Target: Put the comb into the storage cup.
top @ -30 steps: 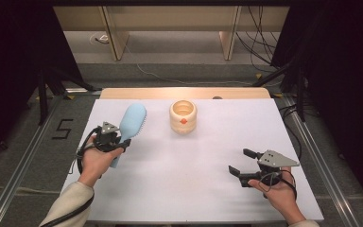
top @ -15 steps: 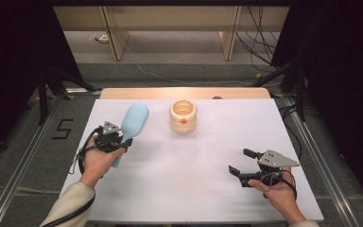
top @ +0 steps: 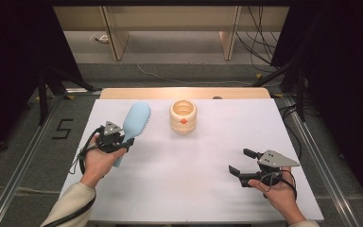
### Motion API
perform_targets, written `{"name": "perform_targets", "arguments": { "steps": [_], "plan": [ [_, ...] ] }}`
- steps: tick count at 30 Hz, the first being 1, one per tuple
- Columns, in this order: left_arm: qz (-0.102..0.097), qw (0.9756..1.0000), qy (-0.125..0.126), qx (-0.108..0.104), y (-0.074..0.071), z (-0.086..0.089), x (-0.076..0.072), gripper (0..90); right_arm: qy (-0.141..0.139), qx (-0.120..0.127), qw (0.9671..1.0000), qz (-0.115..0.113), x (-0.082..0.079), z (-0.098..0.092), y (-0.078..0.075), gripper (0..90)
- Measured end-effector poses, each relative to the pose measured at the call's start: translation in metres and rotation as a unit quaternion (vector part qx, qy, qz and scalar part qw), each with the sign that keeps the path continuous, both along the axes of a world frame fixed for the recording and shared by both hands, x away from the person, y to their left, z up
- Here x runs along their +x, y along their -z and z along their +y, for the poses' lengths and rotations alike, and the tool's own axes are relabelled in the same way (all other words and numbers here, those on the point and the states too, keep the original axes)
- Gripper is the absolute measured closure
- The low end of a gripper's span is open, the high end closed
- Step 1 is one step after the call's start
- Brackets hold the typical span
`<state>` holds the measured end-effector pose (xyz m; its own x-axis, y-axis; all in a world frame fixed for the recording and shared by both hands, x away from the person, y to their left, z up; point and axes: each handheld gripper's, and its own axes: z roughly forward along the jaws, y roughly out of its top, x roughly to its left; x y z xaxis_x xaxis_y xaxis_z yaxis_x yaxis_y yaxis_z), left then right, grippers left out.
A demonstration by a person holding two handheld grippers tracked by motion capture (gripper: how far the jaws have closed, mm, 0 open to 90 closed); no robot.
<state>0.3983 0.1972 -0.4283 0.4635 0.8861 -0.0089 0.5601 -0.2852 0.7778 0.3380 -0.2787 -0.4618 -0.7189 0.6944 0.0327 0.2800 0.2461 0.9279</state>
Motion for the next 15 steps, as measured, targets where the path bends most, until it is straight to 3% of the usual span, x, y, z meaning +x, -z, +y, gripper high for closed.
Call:
{"name": "perform_targets", "arguments": {
  "steps": [15],
  "plan": [
    [-0.006, 0.9999, 0.008, -0.002, -0.0013, -0.0051, -0.0017, 69.2, 0.001, 0.002, 1.0000, 0.000, -0.0001, 0.0004, -0.0001, 14.1]
  ]
}}
